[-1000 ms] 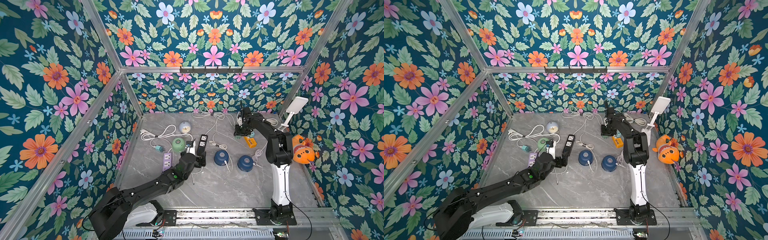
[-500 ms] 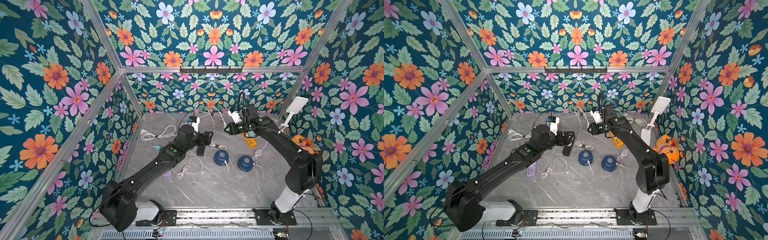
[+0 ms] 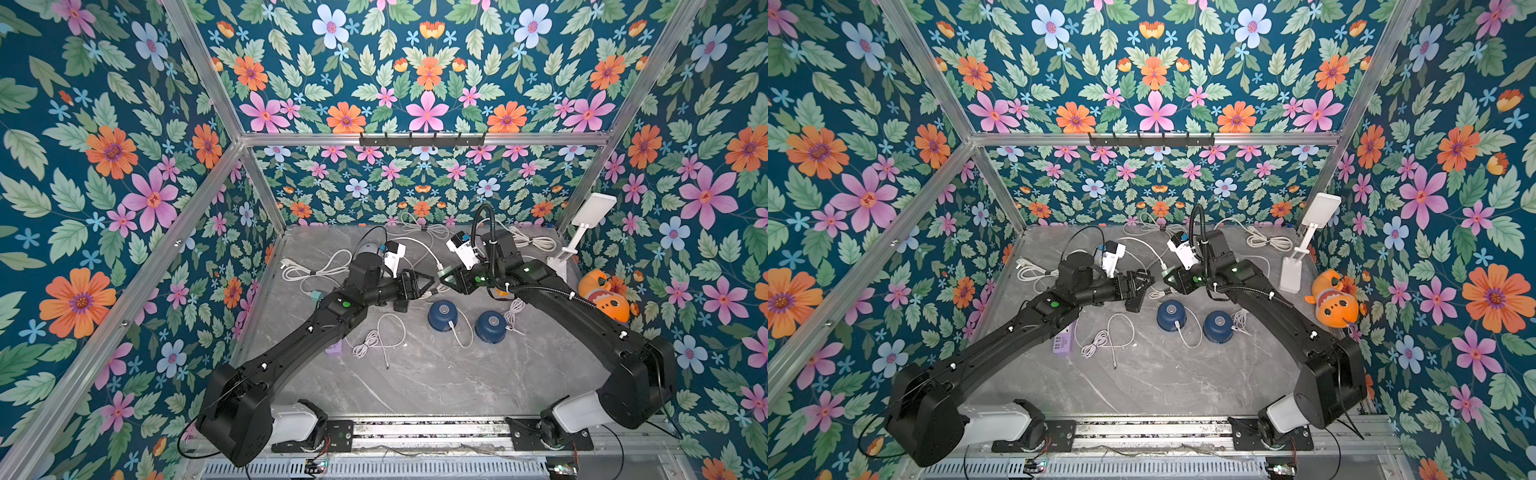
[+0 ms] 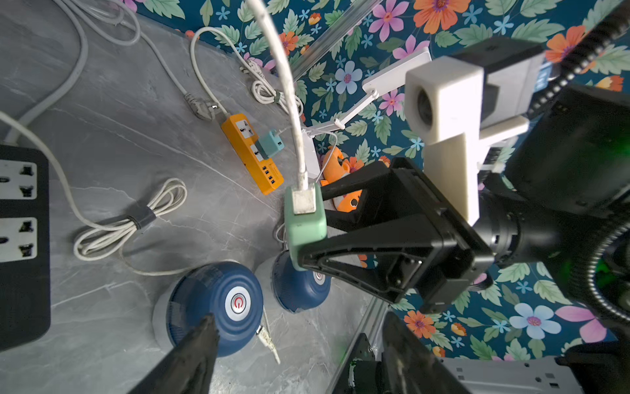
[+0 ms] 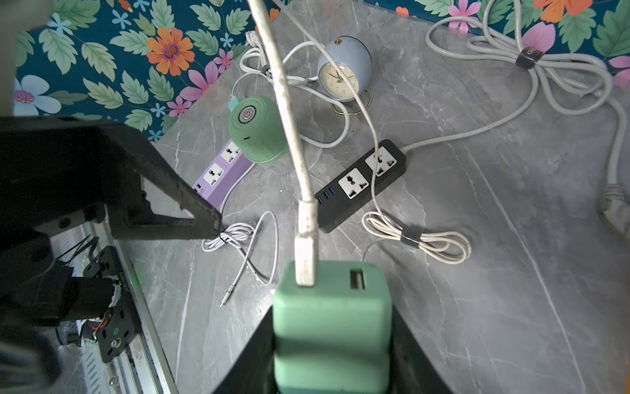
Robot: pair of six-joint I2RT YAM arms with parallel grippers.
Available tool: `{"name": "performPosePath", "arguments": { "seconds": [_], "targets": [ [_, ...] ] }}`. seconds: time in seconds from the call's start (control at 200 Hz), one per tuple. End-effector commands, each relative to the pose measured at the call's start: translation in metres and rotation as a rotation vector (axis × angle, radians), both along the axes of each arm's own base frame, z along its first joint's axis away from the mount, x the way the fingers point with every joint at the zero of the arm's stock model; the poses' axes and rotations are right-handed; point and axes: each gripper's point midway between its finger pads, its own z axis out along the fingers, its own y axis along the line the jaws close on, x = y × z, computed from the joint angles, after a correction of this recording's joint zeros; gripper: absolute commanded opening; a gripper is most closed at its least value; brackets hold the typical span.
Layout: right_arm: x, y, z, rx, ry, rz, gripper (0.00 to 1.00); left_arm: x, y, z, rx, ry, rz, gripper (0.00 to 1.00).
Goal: Charge the cordless meat grinders
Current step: Pick up the plug from the center of the board.
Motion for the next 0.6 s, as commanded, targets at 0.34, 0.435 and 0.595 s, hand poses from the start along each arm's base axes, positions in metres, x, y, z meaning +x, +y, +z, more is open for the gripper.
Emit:
{"name": "performPosePath", "arguments": {
  "seconds": [0.34,0.435,0.595],
  "targets": [
    [0.021,0.0,0.046,0.236,0.177,-0.298,0.08,-0.017,0.039,0.023,-0.009,-0.604,0.245,0.8],
    [0.023,0.003,0.06,0.349,0.235,-0.343,0.07,-0.035,0.037,0.027,0.097,-0.836,0.31,0.81],
    [0.026,0.014,0.078,0.523,0.331,-0.361,0.04,-0.03,0.022,0.024,0.179,-0.939,0.346,0.8]
  ]
}}
